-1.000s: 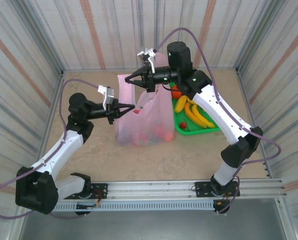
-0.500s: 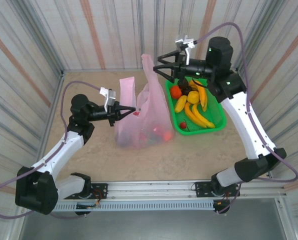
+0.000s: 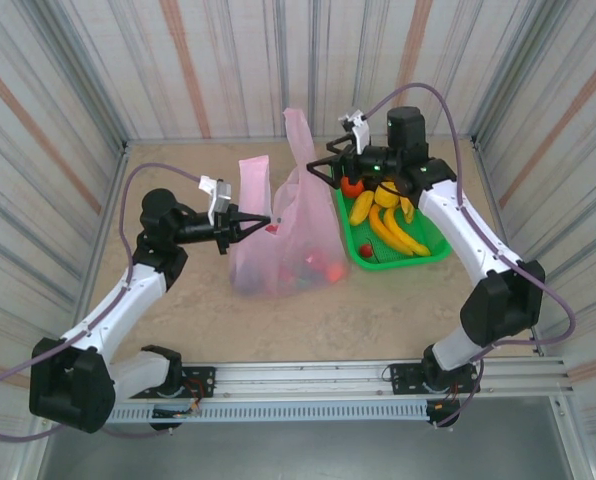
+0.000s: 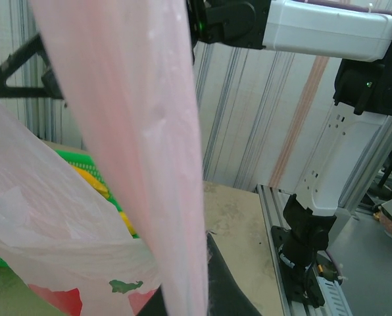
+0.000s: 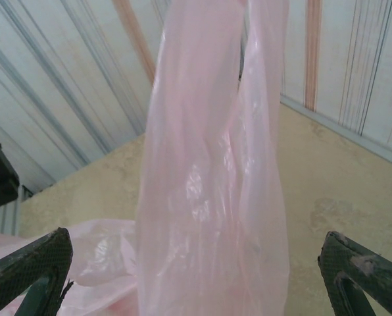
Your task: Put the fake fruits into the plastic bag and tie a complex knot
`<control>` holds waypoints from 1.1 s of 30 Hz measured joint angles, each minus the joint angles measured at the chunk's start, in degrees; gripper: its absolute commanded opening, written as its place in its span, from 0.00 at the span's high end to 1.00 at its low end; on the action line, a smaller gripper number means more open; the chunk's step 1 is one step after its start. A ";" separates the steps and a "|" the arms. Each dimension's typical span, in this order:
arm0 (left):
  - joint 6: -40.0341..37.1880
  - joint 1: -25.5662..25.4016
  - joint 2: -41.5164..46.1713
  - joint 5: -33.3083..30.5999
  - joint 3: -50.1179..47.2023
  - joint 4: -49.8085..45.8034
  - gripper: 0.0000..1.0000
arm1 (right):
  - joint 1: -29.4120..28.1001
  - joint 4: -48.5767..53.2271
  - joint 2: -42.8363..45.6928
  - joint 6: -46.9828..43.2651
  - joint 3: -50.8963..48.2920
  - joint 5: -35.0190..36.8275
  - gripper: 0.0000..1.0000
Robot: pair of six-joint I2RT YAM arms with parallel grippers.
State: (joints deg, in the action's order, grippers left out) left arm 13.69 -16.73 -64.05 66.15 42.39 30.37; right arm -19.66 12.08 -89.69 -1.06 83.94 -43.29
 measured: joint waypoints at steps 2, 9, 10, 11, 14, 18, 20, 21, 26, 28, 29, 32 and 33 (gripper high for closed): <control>-0.31 0.00 0.17 -0.09 0.00 -0.42 1.00 | -0.15 -1.86 -0.35 -0.09 -1.79 -0.04 0.01; -0.61 0.00 0.33 -0.20 0.00 -0.61 1.00 | -0.26 -8.81 -2.99 -0.11 -5.11 -1.46 0.01; -0.63 0.00 0.33 -0.20 0.00 -0.68 1.00 | -0.26 -9.75 -3.72 -0.09 -5.11 -2.08 0.01; -0.63 0.00 0.33 -0.20 0.00 -0.72 1.00 | -0.26 -10.51 -4.20 -0.09 -5.11 -2.69 0.01; -0.66 0.00 0.39 -0.22 0.00 -1.11 1.00 | -0.35 -13.44 -5.64 0.11 -5.38 -5.14 0.01; -1.01 0.00 0.66 -0.39 0.00 -1.84 1.00 | -1.01 -15.89 -7.10 0.74 -5.42 -8.02 0.17; -1.05 0.00 0.76 -0.76 0.00 -1.90 1.00 | -1.29 -16.63 -7.74 1.29 -5.42 -9.16 0.27; -1.05 0.07 0.90 -0.90 0.00 -2.01 1.00 | -1.38 -16.81 -8.04 1.68 -5.40 -9.53 0.35; -1.40 1.31 2.56 -1.55 0.00 -3.56 1.00 | -1.42 -16.87 -8.66 3.21 -5.29 -10.67 0.77; -1.55 2.36 3.78 -1.90 0.00 -4.55 1.00 | -1.33 -16.74 -8.52 3.82 -5.20 -10.73 0.92; -1.70 2.97 4.42 -2.08 0.00 -5.11 1.00 | -1.31 -16.57 -8.33 4.04 -5.20 -10.75 0.98; -1.90 5.35 6.34 -3.04 0.00 -7.34 1.00 | -0.98 -15.78 -6.47 4.07 -5.27 -10.84 1.00; -1.88 6.43 6.97 -3.48 0.00 -8.20 1.00 | -0.83 -15.63 -5.27 4.07 -5.53 -10.88 1.00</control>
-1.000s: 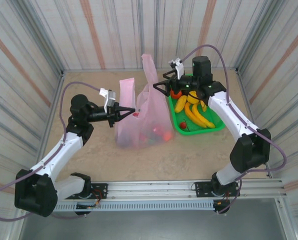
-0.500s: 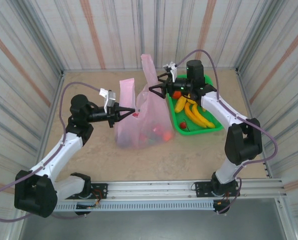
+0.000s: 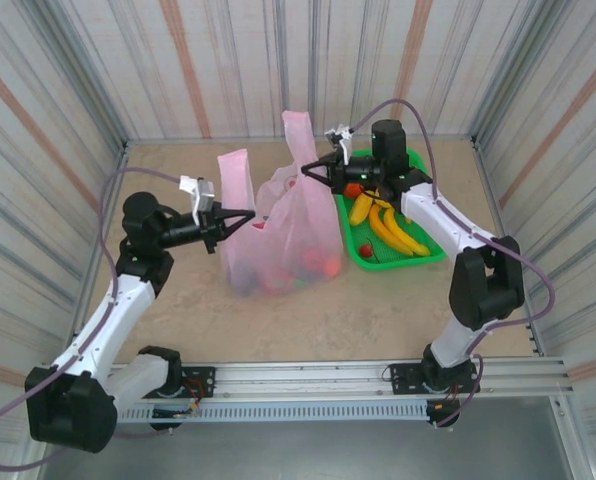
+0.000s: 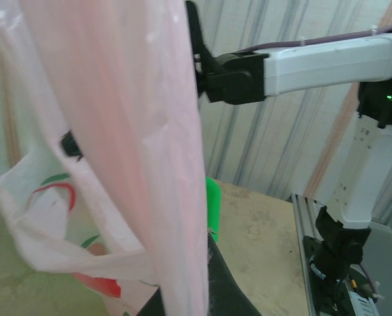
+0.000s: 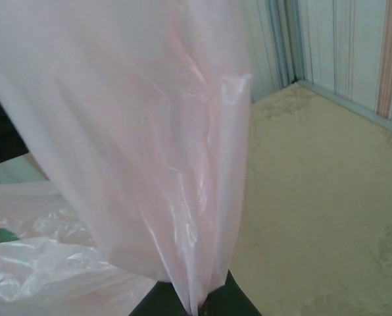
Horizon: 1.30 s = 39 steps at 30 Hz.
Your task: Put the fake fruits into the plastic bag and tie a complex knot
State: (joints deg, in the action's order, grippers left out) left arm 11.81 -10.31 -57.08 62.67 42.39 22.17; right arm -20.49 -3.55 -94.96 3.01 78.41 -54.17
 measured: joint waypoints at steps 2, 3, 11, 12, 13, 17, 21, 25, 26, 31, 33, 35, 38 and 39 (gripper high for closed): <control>0.44 2.49 1.14 -0.90 0.00 -1.25 1.00 | 0.61 0.11 3.34 0.07 -1.36 -0.11 1.00; 0.74 3.74 1.60 -1.22 0.00 -1.46 1.00 | 0.98 0.09 5.64 0.20 -2.56 -0.15 1.00; 7.26 9.97 2.54 -2.78 0.00 0.09 1.00 | 4.68 0.22 19.23 1.38 -11.21 -0.37 1.00; 7.80 9.94 2.56 -2.78 0.00 0.52 1.00 | 5.44 0.44 20.17 1.51 -12.24 -0.39 1.00; 8.15 9.94 2.56 -2.73 0.00 0.85 1.00 | 6.16 0.57 20.92 1.62 -13.22 -0.68 1.00; 8.87 9.68 2.56 -2.73 0.00 1.27 1.00 | 7.76 1.07 22.91 2.60 -17.05 -2.51 1.00; 9.51 9.20 2.56 -2.38 -0.17 1.64 1.00 | 9.01 0.87 24.00 3.93 -20.24 -4.22 1.00; 10.45 8.63 2.54 -1.29 -1.36 3.48 1.00 | 9.73 -1.90 26.25 6.05 -24.24 -5.81 1.00; 10.29 8.04 2.54 -1.18 -1.66 3.69 1.00 | 9.90 -2.97 26.80 6.88 -25.22 -6.38 1.00; 3.04 0.70 2.58 -1.95 -1.44 -1.14 1.00 | 10.40 -6.91 27.34 8.41 -27.96 -9.11 0.98; -0.11 -1.97 2.58 -1.88 -1.31 -3.52 1.00 | 10.08 -7.19 27.41 8.39 -28.39 -10.23 0.95; -2.58 -2.71 2.58 -1.86 -1.14 -4.92 1.00 | 9.94 -7.17 27.65 8.33 -28.46 -11.02 0.92; -5.73 -2.99 2.56 -1.88 -0.68 -7.32 1.00 | 9.97 -6.93 28.39 7.85 -28.50 -12.02 0.93; -6.84 -3.32 2.56 -1.92 -0.22 -8.46 1.00 | 9.97 -6.93 28.55 7.63 -28.50 -12.28 0.93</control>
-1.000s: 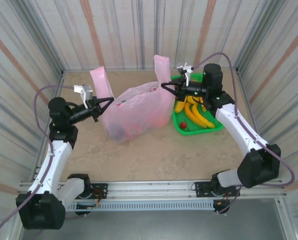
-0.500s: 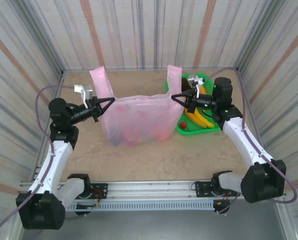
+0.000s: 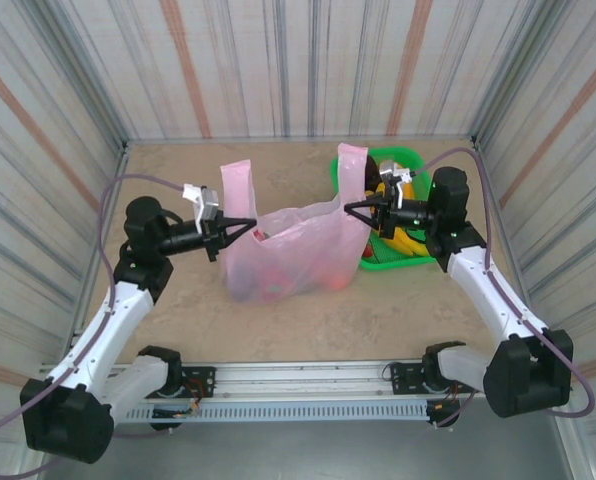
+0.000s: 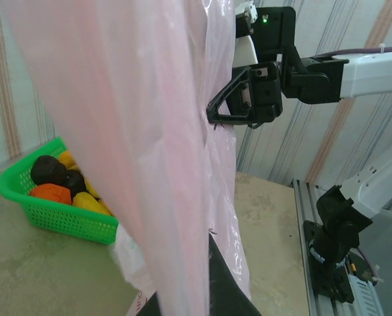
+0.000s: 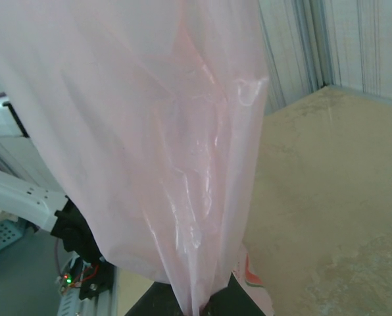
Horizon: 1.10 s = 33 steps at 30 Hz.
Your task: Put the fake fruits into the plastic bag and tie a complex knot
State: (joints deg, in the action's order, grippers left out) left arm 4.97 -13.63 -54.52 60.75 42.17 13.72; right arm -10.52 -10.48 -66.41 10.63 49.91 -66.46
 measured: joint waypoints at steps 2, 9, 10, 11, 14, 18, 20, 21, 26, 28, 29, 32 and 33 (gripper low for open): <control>-3.37 -1.57 -0.28 -0.17 2.21 -4.61 1.00 | 0.00 0.57 0.13 -0.87 0.00 -0.76 0.94; -13.57 -6.78 -3.08 -2.01 10.36 -19.58 1.00 | 0.00 10.71 0.13 -8.46 1.79 0.59 0.91; -14.78 -6.78 -3.15 -2.43 10.82 -21.49 1.00 | 0.02 11.69 0.13 -9.40 2.05 0.81 0.84; -15.69 -6.78 -3.15 -2.62 11.10 -22.95 1.00 | 0.07 12.20 0.20 -9.99 2.10 0.83 0.79; -17.90 -6.75 -2.95 -3.48 11.41 -26.38 1.00 | 0.42 13.20 0.26 -10.91 2.10 0.24 0.58; -18.82 -6.75 -1.66 -3.89 11.39 -27.61 1.00 | 0.96 10.99 0.26 -10.62 2.01 -1.07 0.21; -18.88 -6.78 -0.92 -3.89 11.39 -27.50 1.00 | 1.18 8.76 0.17 -9.88 1.90 -1.46 0.06; -18.88 -6.78 -0.63 -3.89 11.39 -27.39 1.00 | 1.18 7.32 0.02 -9.07 1.84 -1.73 0.00; -18.88 -6.75 -0.48 -3.89 11.39 -27.21 1.00 | 1.11 0.20 -2.56 -7.37 1.90 -2.60 0.01; -18.88 -6.75 -0.48 -3.89 11.39 -27.17 1.00 | 0.74 -1.90 -4.96 -6.69 2.47 -2.56 0.01; -18.88 -6.75 -0.48 -3.89 11.39 -27.17 1.00 | 0.52 -2.67 -6.05 -6.54 2.91 -2.54 0.01; -18.88 -6.75 -0.48 -3.89 11.39 -27.17 1.00 | -0.63 -5.57 -9.92 -6.12 4.94 -2.34 0.01; -18.88 -6.75 -0.48 -3.91 11.39 -27.15 1.00 | -1.07 -6.54 -11.02 -6.05 5.66 -2.21 0.00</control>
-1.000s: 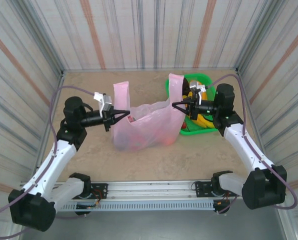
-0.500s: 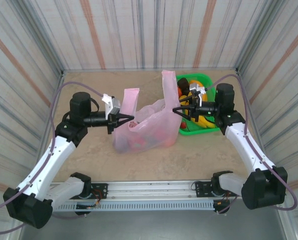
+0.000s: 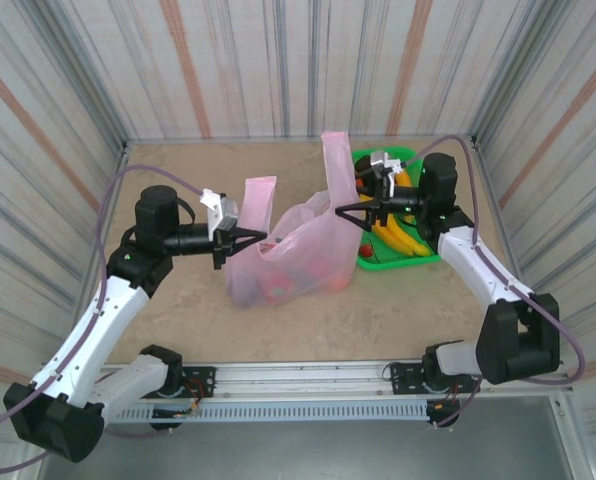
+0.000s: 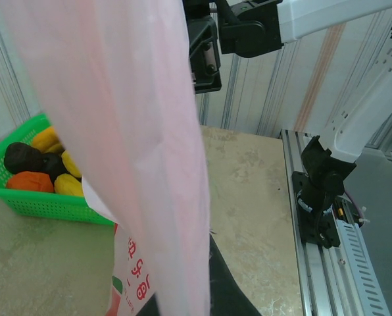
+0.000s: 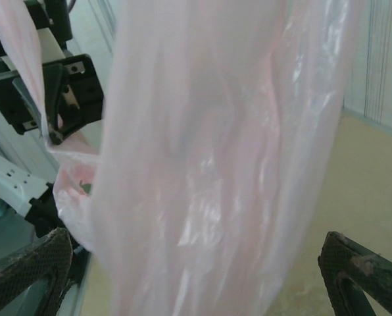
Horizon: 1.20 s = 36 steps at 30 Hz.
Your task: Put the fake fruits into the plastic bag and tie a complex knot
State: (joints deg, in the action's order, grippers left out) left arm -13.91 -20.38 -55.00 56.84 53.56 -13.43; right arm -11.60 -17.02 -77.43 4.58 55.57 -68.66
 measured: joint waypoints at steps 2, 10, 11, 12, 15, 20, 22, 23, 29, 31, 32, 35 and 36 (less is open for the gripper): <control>0.00 0.00 0.00 -0.02 0.00 0.00 1.00 | -0.70 -1.92 -1.53 0.68 1.20 0.07 0.08; -0.02 0.00 0.00 -1.64 -0.11 0.15 1.00 | -2.16 -5.49 -1.53 2.25 1.33 0.37 0.61; -0.13 0.00 0.00 -1.75 -0.11 -0.02 1.00 | -2.14 -5.46 -0.94 2.45 0.70 0.55 0.68; -0.48 0.00 -0.07 -1.95 -0.02 -0.52 1.00 | -1.90 -4.87 -0.13 2.27 0.07 0.92 0.76; -1.75 0.00 -0.79 -2.62 1.27 -3.58 1.00 | -1.40 -0.13 2.49 -0.07 -0.28 1.70 0.98; -3.91 0.00 -1.38 -3.98 3.61 -8.09 1.00 | 0.87 10.97 7.56 -6.38 0.13 2.51 0.99; -4.31 0.00 -0.94 -4.63 3.65 -8.98 1.00 | 3.10 13.81 9.53 -7.65 -0.11 2.67 0.99; -4.33 0.00 -0.70 -4.94 3.65 -9.14 1.00 | 4.11 14.36 10.34 -8.00 -0.50 2.67 0.99; -4.17 0.00 1.84 -5.53 2.34 -8.68 1.00 | 8.48 17.31 14.19 -8.55 -3.96 2.64 0.99; -4.04 0.00 1.95 -5.53 2.23 -7.98 1.00 | 8.79 17.77 14.56 -8.52 -4.79 2.60 0.99; -4.04 0.00 1.95 -5.51 2.19 -7.69 1.00 | 8.87 17.84 14.60 -8.52 -4.94 2.54 0.99; -4.04 0.00 1.79 -5.44 2.19 -7.39 1.00 | 8.83 18.45 14.71 -8.72 -4.94 2.32 0.99; -4.09 0.00 1.60 -5.42 2.19 -7.34 1.00 | 8.63 19.04 14.75 -9.25 -4.81 2.25 0.99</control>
State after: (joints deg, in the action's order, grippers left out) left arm -18.00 -20.38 -53.41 51.42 55.75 -20.78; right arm -2.96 2.02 -62.67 -4.67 50.76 -66.41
